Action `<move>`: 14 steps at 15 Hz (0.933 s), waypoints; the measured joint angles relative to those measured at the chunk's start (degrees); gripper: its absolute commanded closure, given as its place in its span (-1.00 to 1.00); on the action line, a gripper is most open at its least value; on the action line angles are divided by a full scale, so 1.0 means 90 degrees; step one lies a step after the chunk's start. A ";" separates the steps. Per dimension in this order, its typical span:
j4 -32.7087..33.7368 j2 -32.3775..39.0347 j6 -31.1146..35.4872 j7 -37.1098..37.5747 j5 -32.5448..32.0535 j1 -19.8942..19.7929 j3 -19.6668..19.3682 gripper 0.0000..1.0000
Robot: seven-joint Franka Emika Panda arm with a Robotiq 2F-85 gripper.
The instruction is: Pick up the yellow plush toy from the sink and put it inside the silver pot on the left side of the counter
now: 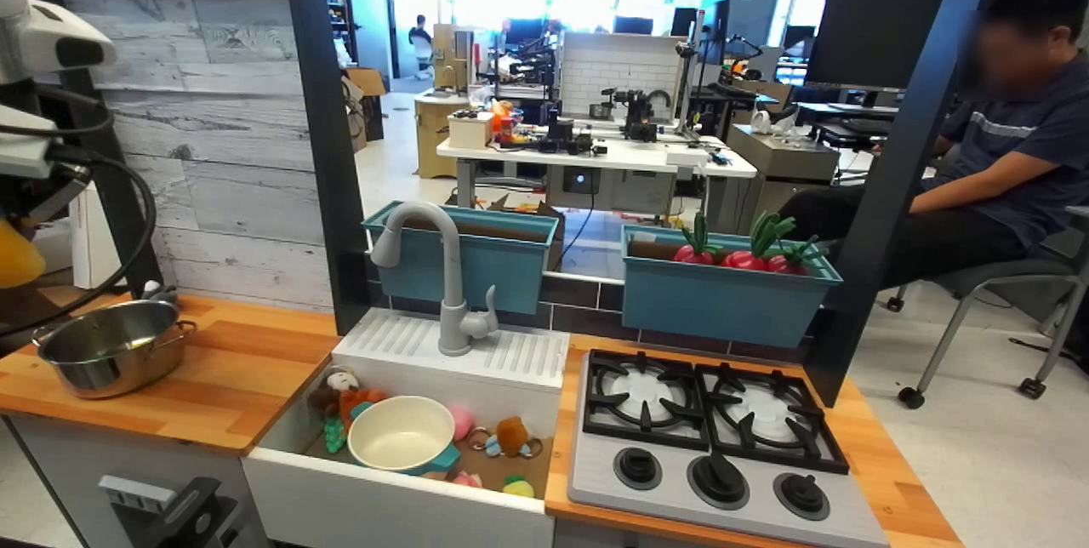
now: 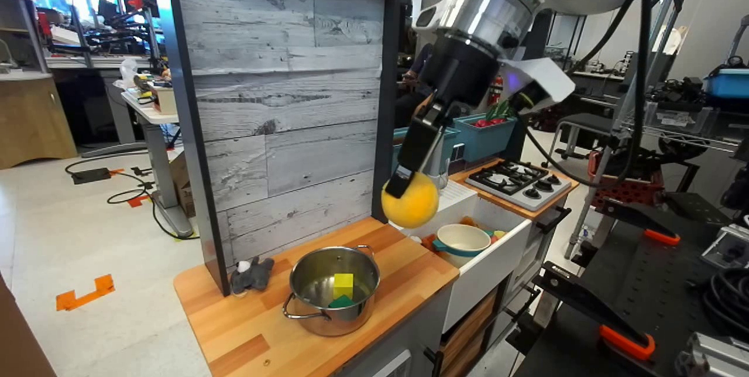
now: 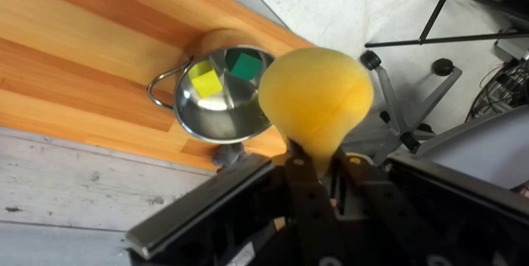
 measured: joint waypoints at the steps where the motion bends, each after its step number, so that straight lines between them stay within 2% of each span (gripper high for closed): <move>1: 0.0118 0.0096 0.0189 -0.0093 0.0058 -0.0073 0.0107 0.94; 4: 0.0664 0.0480 0.0416 -0.0163 0.0055 -0.0169 0.0128 0.94; 9: 0.1635 0.1269 0.0381 -0.0163 -0.0148 -0.0130 -0.0291 0.94; 14: 0.2159 0.2033 0.0379 0.0528 -0.1359 -0.0115 -0.0446 0.94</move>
